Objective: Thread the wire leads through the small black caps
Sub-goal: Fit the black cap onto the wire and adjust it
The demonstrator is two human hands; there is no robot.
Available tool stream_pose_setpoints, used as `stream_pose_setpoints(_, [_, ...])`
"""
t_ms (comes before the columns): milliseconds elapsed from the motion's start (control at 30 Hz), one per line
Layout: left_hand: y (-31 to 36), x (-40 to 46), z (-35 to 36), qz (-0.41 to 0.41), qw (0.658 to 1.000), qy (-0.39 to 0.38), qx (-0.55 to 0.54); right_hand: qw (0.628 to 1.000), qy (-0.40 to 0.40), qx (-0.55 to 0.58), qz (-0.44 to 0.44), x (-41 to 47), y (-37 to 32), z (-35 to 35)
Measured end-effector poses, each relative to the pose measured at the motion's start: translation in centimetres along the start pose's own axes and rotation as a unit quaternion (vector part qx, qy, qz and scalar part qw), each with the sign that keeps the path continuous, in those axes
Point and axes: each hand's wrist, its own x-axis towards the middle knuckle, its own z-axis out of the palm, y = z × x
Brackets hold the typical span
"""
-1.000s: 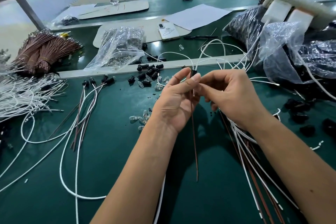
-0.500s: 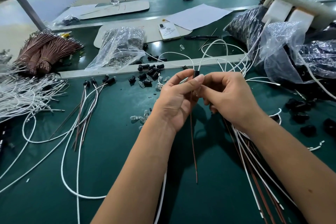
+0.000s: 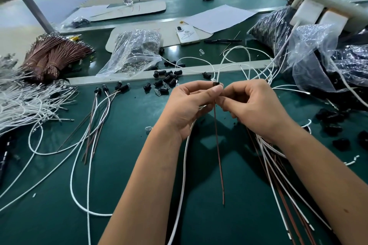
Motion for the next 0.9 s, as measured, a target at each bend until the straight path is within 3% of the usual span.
stream_pose_setpoints(167, [0.1, 0.2, -0.2, 0.041, 0.996, 0.034, -0.071, 0.998, -0.051, -0.036, 0.009, -0.1, -0.2, 0.0])
stream_pose_setpoints(467, [0.4, 0.1, -0.6, 0.093, 0.99, 0.02, -0.106, 0.954, -0.297, -0.025, 0.044, -0.5, -1.0, -1.4])
stream_pose_setpoints(533, [0.4, 0.0, -0.6, 0.085, 0.992, -0.001, -0.097, 0.957, -0.287, 0.008, 0.049, -0.5, -1.0, -1.3])
stream_pose_setpoints(633, [0.4, -0.3, -0.3, 0.095, 0.99, -0.057, -0.092, 0.973, -0.174, 0.146, 0.049, -0.4, -0.7, -0.5])
stream_pose_setpoints(700, [0.6, -0.6, -0.5, 0.118, 0.98, -0.111, -0.111, 0.97, -0.149, 0.19, 0.02, -0.5, -0.7, 0.0])
stream_pose_setpoints(900, [1.1, -1.0, -1.9, 0.171, 0.94, -0.265, -0.127, 0.939, -0.256, 0.227, -0.02, -1.1, -1.3, 0.0])
